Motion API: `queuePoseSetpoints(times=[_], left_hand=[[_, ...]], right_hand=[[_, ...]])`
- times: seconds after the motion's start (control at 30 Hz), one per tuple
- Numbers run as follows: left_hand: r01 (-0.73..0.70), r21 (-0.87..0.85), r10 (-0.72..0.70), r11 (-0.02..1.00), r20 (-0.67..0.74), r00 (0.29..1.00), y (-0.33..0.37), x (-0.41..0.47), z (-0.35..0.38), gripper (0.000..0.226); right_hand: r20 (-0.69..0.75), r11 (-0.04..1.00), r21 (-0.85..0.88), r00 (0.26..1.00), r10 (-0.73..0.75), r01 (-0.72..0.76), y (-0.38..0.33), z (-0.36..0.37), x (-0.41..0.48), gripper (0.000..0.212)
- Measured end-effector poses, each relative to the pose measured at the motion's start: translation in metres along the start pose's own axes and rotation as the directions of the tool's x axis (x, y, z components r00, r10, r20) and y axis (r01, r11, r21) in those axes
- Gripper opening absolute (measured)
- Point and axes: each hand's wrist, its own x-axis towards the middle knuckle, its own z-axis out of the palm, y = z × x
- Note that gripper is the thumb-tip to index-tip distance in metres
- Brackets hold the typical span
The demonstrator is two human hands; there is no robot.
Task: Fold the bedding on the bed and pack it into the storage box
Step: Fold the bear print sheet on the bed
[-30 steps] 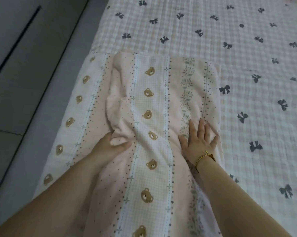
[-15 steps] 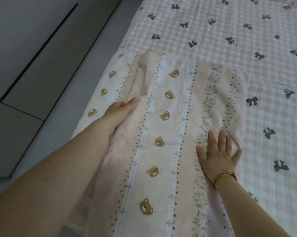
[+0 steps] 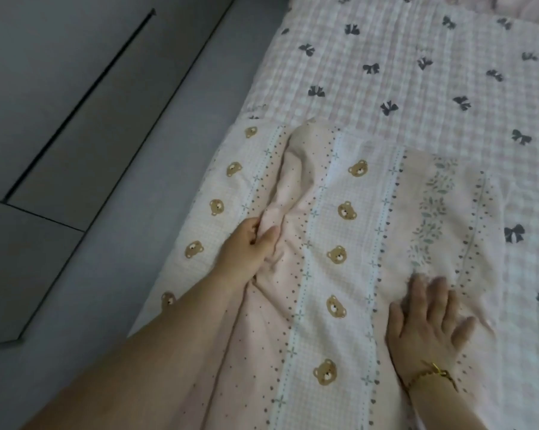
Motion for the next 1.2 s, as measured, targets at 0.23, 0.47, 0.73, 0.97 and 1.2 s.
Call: queuePoseSetpoints(times=[0.23,0.47,0.73,0.97,1.2], left_hand=[[0.036,0.241,-0.029,0.97,-0.03,0.999,-0.046,-0.049,-0.028,0.047],[0.113,0.295,-0.066,0.949,-0.166,0.984,-0.094,-0.032,-0.089,0.063],[0.01,0.021,-0.007,1.0,-0.134,0.991,-0.08,0.09,-0.118,0.044],[-0.209,0.339,0.166,0.917,0.151,0.975,0.008,0.225,-0.133,0.049],[-0.273,0.753,0.065,0.598,0.294,0.954,0.026,0.24,-0.165,0.043]], right_hand=[[-0.048,0.794,-0.114,0.795,-0.605,0.598,-0.161,-0.016,0.036,0.06],[0.028,0.809,-0.248,0.839,-0.544,0.533,-0.242,-0.012,0.077,0.062],[-0.168,0.811,-0.252,0.801,-0.575,0.529,-0.253,0.027,0.093,0.077],[-0.285,0.784,-0.229,0.731,-0.621,0.577,-0.261,0.049,0.115,0.059],[-0.294,0.798,-0.223,0.742,-0.603,0.56,-0.257,0.05,0.124,0.06]])
